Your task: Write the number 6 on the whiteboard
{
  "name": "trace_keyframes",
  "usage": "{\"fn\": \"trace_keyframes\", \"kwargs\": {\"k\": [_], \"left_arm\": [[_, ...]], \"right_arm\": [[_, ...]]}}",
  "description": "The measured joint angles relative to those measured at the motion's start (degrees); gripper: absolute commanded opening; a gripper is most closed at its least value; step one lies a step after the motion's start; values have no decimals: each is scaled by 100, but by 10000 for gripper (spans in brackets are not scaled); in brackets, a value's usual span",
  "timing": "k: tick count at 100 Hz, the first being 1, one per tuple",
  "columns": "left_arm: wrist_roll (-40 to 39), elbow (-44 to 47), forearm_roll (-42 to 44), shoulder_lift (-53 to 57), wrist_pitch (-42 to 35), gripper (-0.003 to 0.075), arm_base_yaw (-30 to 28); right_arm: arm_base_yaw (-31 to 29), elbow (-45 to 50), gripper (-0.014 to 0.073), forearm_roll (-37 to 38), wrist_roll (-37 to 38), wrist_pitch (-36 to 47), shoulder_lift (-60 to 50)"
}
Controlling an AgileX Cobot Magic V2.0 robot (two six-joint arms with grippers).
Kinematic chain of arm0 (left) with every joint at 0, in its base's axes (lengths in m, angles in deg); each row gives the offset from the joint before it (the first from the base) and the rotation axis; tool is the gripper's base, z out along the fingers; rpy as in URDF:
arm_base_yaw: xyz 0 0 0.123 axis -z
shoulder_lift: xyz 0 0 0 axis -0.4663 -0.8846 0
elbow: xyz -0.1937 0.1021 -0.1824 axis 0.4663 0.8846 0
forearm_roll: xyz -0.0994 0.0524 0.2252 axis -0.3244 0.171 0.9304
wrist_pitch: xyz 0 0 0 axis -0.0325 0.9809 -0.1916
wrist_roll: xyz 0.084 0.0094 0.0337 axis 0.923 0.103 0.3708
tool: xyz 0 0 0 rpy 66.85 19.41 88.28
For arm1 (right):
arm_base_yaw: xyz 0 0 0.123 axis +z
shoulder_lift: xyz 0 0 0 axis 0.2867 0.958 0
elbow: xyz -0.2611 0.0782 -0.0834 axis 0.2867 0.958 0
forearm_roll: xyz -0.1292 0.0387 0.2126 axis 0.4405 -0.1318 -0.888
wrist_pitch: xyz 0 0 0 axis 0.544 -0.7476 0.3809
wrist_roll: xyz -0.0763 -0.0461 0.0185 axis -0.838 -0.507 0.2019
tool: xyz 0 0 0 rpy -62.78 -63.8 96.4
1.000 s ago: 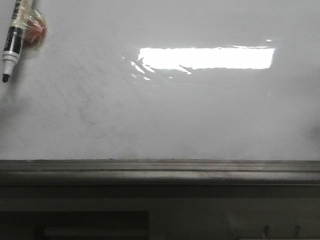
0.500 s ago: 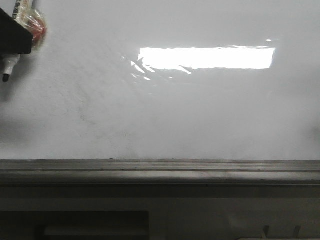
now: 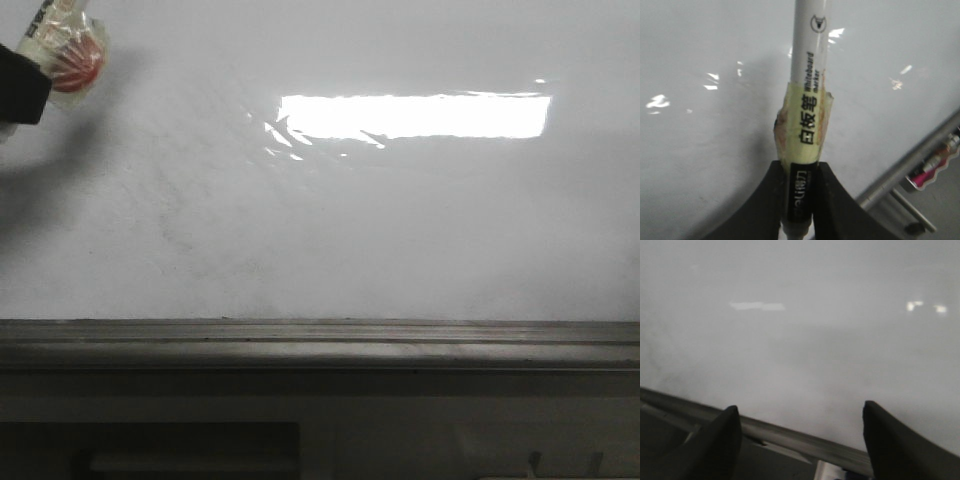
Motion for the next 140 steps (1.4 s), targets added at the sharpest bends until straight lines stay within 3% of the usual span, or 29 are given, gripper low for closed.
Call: {"fn": "trace_keyframes", "kwargs": {"k": [25, 46, 75, 102, 114, 140], "left_arm": [[600, 0, 167, 47, 793, -20, 376], [681, 0, 473, 47, 535, -20, 1199], [703, -13, 573, -221, 176, -20, 1628], [707, -49, 596, -325, -3, -20, 1651], [716, -168, 596, -325, -39, -20, 1651], [716, -253, 659, -325, -37, -20, 1651]], "right_arm": [[216, -1052, 466, -1521, -1406, -1580, 1322], [496, -2023, 466, -1790, -1636, -2555, 2643], [1711, -3143, 466, -1790, -1650, -2582, 3901], [2253, -3769, 465, -1730, -1650, -2348, 4699], [2431, -3915, 392, -1691, -1650, -2336, 5016], [2486, -4156, 92, -1638, -1673, -2267, 5189]]}}
